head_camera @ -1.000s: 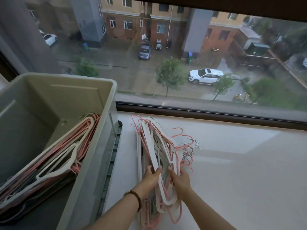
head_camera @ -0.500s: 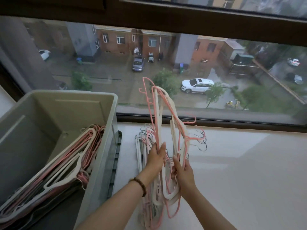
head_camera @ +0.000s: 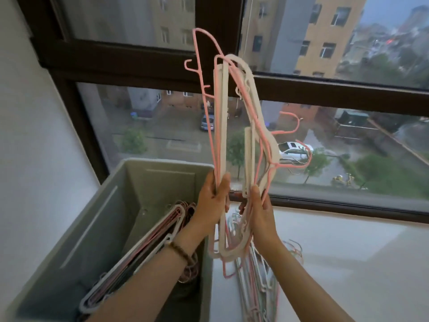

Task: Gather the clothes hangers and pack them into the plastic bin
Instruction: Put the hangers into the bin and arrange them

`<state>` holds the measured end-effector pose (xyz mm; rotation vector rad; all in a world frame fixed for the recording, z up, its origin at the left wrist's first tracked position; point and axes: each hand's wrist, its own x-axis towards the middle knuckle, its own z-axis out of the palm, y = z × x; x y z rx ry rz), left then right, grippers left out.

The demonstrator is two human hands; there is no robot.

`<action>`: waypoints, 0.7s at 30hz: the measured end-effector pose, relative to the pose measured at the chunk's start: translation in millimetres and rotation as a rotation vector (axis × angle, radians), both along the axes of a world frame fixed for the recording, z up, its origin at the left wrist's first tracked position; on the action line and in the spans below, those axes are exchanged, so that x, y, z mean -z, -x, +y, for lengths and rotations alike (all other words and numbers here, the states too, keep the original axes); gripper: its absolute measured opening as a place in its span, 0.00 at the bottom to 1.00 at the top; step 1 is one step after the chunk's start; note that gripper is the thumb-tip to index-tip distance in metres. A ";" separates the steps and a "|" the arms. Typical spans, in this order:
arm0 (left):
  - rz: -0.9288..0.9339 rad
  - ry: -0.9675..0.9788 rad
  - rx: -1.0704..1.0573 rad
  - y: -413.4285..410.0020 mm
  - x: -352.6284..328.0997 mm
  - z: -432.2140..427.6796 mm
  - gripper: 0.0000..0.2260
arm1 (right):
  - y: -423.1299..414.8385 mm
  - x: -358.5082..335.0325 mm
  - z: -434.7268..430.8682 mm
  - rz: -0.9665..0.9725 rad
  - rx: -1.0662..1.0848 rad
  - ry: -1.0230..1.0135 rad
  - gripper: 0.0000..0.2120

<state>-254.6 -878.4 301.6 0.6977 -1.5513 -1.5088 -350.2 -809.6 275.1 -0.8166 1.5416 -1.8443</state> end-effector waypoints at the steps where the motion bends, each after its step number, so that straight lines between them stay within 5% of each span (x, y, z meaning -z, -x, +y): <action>1: -0.010 0.036 -0.026 -18.0 -5.3 -6.2 0.06 | -15.9 -3.5 -8.9 0.028 -0.030 0.013 0.20; 6: -0.101 0.139 -0.104 -104.9 -0.8 -46.4 0.06 | -93.6 -9.7 -46.2 0.041 -0.208 0.019 0.35; 10: -0.240 0.235 -0.126 -159.2 22.3 -77.3 0.18 | -145.6 1.5 -64.6 0.003 -0.273 0.016 0.17; 14: -0.298 0.245 -0.119 -193.3 50.5 -95.5 0.27 | -178.5 30.1 -83.3 -0.158 -0.238 -0.063 0.23; 18: -0.373 0.155 -0.030 -219.5 93.7 -115.5 0.24 | -194.5 81.2 -84.4 -0.312 -0.274 -0.245 0.33; 21: -0.455 0.088 0.055 -232.6 125.5 -122.5 0.23 | -202.1 109.5 -75.1 -0.473 -0.289 -0.418 0.28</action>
